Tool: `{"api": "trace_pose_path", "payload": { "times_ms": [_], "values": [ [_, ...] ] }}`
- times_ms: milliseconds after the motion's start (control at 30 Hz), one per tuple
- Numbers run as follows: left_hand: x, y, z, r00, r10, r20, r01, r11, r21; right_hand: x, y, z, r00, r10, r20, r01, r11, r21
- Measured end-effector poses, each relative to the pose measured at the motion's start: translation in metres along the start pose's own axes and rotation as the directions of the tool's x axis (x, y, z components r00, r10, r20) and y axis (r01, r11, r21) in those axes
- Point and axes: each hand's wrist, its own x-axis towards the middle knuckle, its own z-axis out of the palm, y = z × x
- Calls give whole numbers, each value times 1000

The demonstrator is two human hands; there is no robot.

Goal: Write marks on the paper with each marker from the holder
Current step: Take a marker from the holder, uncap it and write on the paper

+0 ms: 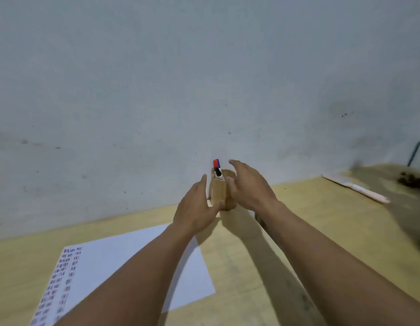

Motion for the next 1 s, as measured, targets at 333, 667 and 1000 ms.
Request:
{"api": "trace_pose_path", "payload": {
  "times_ms": [333, 667, 1000],
  "values": [
    [25, -5, 32, 988, -157, -9, 150, 959, -238, 24, 7, 40, 997, 49, -52, -49, 999, -2],
    [28, -1, 46, 984, -163, -71, 131, 936, -327, 33, 1, 42, 983, 132, -127, -125, 990, 59],
    [27, 1, 47, 984, -162, -78, 129, 939, -317, 31, 1, 42, 968, 105, -226, -98, 994, 43]
  ]
}}
